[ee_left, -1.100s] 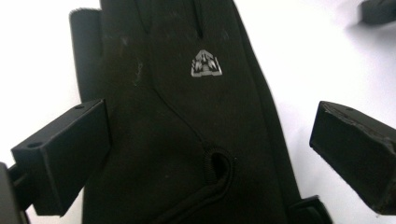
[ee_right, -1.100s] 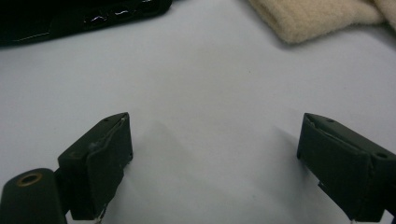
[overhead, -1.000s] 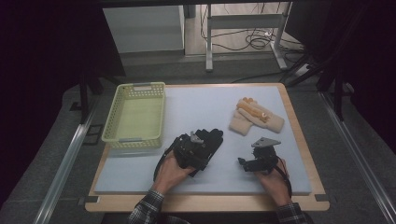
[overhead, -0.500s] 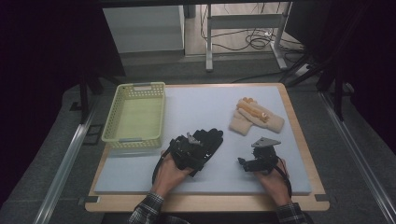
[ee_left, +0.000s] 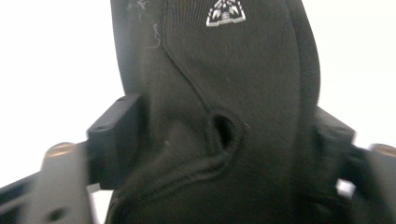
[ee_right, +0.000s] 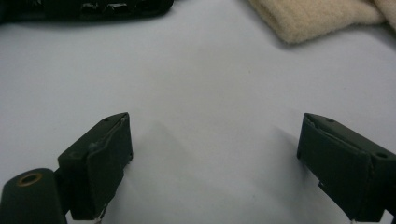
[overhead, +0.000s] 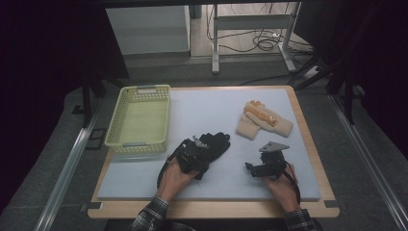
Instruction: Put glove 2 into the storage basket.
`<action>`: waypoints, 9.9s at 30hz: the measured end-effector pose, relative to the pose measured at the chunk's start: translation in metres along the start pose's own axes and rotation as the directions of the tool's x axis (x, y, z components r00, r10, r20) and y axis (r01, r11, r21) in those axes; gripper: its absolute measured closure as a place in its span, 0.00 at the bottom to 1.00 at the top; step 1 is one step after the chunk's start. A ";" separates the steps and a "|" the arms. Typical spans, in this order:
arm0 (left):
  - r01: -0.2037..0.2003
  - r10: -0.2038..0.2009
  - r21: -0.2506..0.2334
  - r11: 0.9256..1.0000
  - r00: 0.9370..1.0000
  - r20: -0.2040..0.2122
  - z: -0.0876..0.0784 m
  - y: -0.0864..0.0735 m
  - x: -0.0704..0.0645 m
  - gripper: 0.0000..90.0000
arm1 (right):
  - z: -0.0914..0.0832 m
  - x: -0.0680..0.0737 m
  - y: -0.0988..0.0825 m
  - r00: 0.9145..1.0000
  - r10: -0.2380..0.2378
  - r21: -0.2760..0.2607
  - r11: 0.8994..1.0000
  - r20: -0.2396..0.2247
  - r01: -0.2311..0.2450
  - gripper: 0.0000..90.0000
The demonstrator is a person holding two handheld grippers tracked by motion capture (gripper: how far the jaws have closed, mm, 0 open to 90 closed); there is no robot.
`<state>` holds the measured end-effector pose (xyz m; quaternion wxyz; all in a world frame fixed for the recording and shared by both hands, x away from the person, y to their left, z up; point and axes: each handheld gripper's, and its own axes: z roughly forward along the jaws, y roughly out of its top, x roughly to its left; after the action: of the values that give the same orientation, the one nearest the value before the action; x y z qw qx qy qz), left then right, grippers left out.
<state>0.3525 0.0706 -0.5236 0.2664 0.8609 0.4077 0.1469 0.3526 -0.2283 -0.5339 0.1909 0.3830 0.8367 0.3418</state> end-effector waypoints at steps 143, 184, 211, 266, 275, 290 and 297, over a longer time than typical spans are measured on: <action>0.463 -0.466 -0.214 0.860 0.884 0.040 -0.096 -0.034 0.222 0.03 | 0.000 0.000 0.000 1.000 -0.007 -0.006 1.000 -0.001 0.007 0.12; 0.058 -0.005 -0.311 0.949 0.986 0.166 -0.076 -0.018 0.048 0.00 | 0.000 0.000 0.000 1.000 -0.006 -0.003 1.000 -0.008 0.006 0.12; 0.015 -0.002 -0.144 0.989 0.996 0.087 -0.025 -0.082 0.027 0.00 | 0.000 -0.001 0.000 1.000 0.001 -0.005 1.000 -0.015 -0.002 0.14; 0.019 -0.005 -0.141 0.990 0.996 0.094 -0.025 -0.082 0.029 0.00 | 0.077 -0.039 0.096 0.982 -0.124 0.113 0.988 0.142 0.108 0.82; 0.019 -0.006 -0.140 0.990 0.995 0.095 -0.025 -0.082 0.029 0.00 | 0.055 -0.041 0.101 0.999 -0.047 0.024 0.999 0.005 0.047 0.86; 0.018 -0.005 -0.142 0.990 0.996 0.093 -0.025 -0.082 0.029 0.00 | 0.016 0.032 0.080 0.965 -0.190 -0.012 0.982 -0.184 0.191 0.84; 0.023 -0.010 -0.144 0.989 0.996 0.094 -0.025 -0.082 0.029 0.00 | 0.001 0.063 0.048 0.941 -0.208 -0.015 0.977 -0.269 0.212 0.84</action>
<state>0.3076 0.1450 -0.5500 0.3481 0.8418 0.3903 0.1339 0.3376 -0.1563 -0.5038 0.1083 0.2431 0.8932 0.3625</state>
